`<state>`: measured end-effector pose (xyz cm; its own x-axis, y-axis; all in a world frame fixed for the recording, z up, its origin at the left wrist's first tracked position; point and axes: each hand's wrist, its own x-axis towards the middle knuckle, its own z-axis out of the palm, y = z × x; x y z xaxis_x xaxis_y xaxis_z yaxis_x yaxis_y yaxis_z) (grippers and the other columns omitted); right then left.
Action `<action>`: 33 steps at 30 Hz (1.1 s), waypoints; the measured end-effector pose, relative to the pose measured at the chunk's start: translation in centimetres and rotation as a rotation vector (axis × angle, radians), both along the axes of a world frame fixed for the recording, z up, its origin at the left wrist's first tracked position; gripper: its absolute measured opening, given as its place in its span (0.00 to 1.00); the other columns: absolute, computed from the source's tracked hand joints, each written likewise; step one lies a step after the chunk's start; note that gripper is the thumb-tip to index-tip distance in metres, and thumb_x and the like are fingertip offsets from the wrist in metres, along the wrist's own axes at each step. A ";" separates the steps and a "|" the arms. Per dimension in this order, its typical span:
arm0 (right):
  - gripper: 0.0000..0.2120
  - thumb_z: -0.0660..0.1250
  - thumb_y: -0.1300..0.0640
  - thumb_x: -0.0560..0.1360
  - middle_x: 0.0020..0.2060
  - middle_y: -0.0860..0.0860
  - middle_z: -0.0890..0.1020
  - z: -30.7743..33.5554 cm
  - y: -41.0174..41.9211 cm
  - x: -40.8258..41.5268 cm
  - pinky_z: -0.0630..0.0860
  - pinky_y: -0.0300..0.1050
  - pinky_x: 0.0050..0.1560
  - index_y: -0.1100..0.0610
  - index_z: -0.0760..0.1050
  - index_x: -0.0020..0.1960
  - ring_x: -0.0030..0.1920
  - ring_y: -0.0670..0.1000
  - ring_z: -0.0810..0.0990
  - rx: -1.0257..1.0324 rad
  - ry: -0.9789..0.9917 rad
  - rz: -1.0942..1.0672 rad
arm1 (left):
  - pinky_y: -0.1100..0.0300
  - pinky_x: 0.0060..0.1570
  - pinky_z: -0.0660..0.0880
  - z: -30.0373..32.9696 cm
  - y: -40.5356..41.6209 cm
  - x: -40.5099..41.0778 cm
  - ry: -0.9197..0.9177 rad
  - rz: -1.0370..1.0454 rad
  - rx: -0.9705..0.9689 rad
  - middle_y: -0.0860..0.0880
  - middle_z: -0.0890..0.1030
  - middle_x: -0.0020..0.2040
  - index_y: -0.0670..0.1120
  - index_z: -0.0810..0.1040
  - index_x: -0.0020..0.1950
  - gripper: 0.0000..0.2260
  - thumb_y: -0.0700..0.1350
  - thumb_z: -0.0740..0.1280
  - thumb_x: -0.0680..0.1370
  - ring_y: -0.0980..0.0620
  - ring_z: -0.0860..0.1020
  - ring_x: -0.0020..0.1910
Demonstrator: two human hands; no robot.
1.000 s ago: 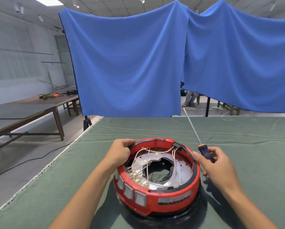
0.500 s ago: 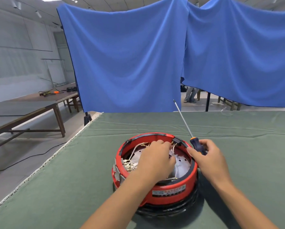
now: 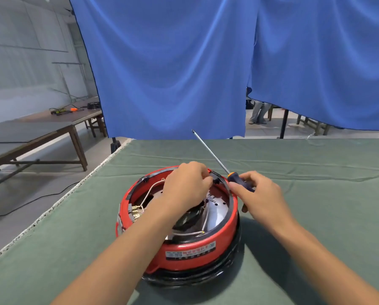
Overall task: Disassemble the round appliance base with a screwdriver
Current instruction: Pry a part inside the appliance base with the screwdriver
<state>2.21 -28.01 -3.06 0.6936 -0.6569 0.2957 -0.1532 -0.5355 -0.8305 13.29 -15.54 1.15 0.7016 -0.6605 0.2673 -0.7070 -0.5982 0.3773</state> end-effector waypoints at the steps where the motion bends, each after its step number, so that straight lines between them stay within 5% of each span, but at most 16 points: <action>1: 0.06 0.71 0.46 0.70 0.33 0.45 0.82 0.2 -0.1 -0.4 0.77 0.50 0.39 0.46 0.77 0.42 0.30 0.50 0.81 0.001 0.009 0.012 | 0.53 0.46 0.75 -0.5 -0.1 0.0 0.026 -0.006 -0.002 0.49 0.82 0.45 0.49 0.78 0.43 0.04 0.47 0.64 0.75 0.45 0.78 0.48; 3: 0.05 0.70 0.46 0.69 0.32 0.44 0.81 1.0 -0.1 -1.5 0.76 0.48 0.38 0.45 0.77 0.40 0.27 0.49 0.80 -0.047 0.038 0.009 | 0.53 0.46 0.74 -0.9 -0.3 0.1 0.055 -0.026 -0.012 0.49 0.81 0.47 0.51 0.75 0.42 0.01 0.46 0.66 0.74 0.46 0.77 0.49; 8: 0.05 0.67 0.46 0.73 0.39 0.44 0.82 4.1 0.6 -3.8 0.76 0.50 0.47 0.46 0.77 0.46 0.41 0.54 0.80 -0.259 0.200 -0.039 | 0.53 0.47 0.75 -1.7 -0.3 0.5 0.026 -0.006 -0.026 0.50 0.81 0.48 0.51 0.76 0.46 0.03 0.44 0.65 0.74 0.46 0.77 0.51; 13: 0.05 0.59 0.47 0.78 0.43 0.47 0.76 5.5 2.1 -4.7 0.64 0.46 0.41 0.47 0.69 0.48 0.46 0.55 0.75 -0.410 0.528 -0.123 | 0.56 0.43 0.72 -1.9 -1.2 0.8 -0.003 0.072 -0.077 0.49 0.81 0.48 0.50 0.78 0.46 0.04 0.44 0.63 0.75 0.44 0.78 0.49; 16: 0.09 0.60 0.48 0.77 0.42 0.49 0.80 6.8 1.4 -4.8 0.70 0.46 0.42 0.52 0.73 0.47 0.46 0.56 0.78 -0.400 0.614 -0.113 | 0.56 0.43 0.73 -1.9 -1.7 1.3 0.044 0.118 -0.126 0.49 0.82 0.47 0.49 0.78 0.45 0.04 0.44 0.64 0.74 0.45 0.78 0.48; 18: 0.06 0.61 0.51 0.76 0.44 0.52 0.81 7.5 0.7 -4.5 0.76 0.46 0.44 0.50 0.71 0.51 0.44 0.56 0.81 -0.276 0.533 -0.055 | 0.56 0.42 0.72 -1.9 -1.8 1.7 0.111 0.135 -0.169 0.51 0.82 0.46 0.51 0.77 0.44 0.02 0.44 0.66 0.74 0.47 0.79 0.48; 21: 0.13 0.59 0.62 0.78 0.41 0.57 0.81 7.9 0.7 -4.0 0.78 0.47 0.31 0.46 0.68 0.57 0.33 0.55 0.82 0.222 0.242 0.213 | 0.55 0.44 0.73 -2.1 -1.9 2.3 0.130 0.108 -0.163 0.52 0.82 0.45 0.53 0.74 0.44 0.03 0.45 0.66 0.74 0.49 0.78 0.48; 25: 0.13 0.56 0.67 0.80 0.38 0.62 0.82 7.5 1.2 -2.9 0.82 0.54 0.33 0.56 0.78 0.49 0.34 0.62 0.83 0.620 -0.109 0.342 | 0.54 0.45 0.75 -2.3 -2.0 2.6 0.117 0.081 -0.153 0.52 0.82 0.44 0.54 0.73 0.42 0.04 0.45 0.65 0.74 0.49 0.78 0.47; 29: 0.07 0.57 0.65 0.80 0.40 0.60 0.80 6.5 1.5 -2.1 0.81 0.50 0.32 0.56 0.72 0.50 0.33 0.60 0.84 0.549 -0.168 0.254 | 0.54 0.44 0.74 -2.4 -1.8 2.4 0.106 0.067 -0.157 0.51 0.81 0.46 0.53 0.75 0.45 0.02 0.46 0.65 0.75 0.48 0.78 0.48; 33: 0.15 0.59 0.65 0.76 0.42 0.55 0.83 6.4 1.4 -2.5 0.75 0.44 0.34 0.51 0.63 0.58 0.29 0.55 0.83 0.267 0.084 0.109 | 0.52 0.47 0.75 -2.1 -1.7 2.4 0.126 0.066 -0.171 0.50 0.82 0.46 0.52 0.77 0.45 0.03 0.45 0.65 0.74 0.47 0.79 0.48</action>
